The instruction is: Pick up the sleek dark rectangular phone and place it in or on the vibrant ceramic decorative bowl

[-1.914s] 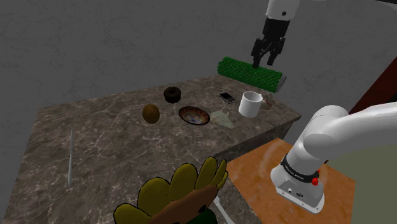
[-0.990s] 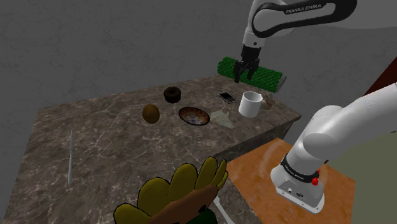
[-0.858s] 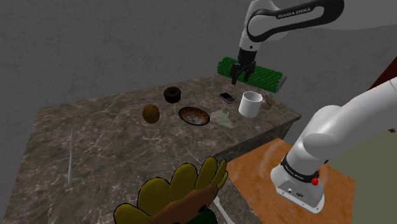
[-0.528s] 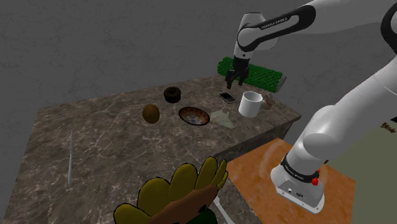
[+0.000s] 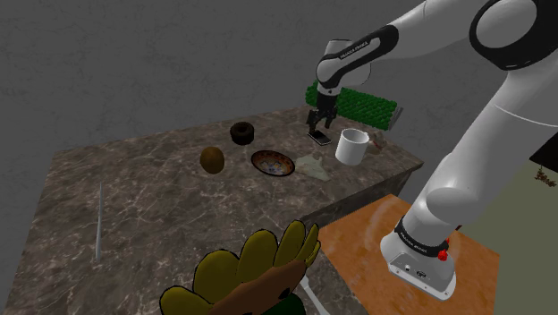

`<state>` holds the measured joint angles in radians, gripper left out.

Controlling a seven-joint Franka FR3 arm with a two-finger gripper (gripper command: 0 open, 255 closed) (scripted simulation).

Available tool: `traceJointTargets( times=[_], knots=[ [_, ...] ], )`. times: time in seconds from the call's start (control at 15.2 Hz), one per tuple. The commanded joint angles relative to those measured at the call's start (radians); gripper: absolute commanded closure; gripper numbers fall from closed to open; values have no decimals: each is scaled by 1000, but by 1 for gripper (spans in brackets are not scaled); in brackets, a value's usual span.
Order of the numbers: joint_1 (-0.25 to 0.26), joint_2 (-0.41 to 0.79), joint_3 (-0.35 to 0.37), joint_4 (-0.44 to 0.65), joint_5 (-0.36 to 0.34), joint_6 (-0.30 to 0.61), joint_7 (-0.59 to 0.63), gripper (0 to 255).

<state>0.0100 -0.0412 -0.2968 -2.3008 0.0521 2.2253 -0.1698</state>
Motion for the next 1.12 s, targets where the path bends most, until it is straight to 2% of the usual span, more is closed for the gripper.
traceJointTargets(
  times=[0.0, 0.26, 0.73, 0.79, 1.06],
  knots=[
    [-1, 19, -2, -11, 8, 30, -9, 0],
    [1, 49, -1, -31, 23, 78, -20, 0],
    [1, 49, -1, -31, 23, 78, -19, 0],
    [1, 49, -1, -31, 23, 78, -19, 255],
    [1, 50, 0, -30, 23, 78, -19, 255]
  ],
)
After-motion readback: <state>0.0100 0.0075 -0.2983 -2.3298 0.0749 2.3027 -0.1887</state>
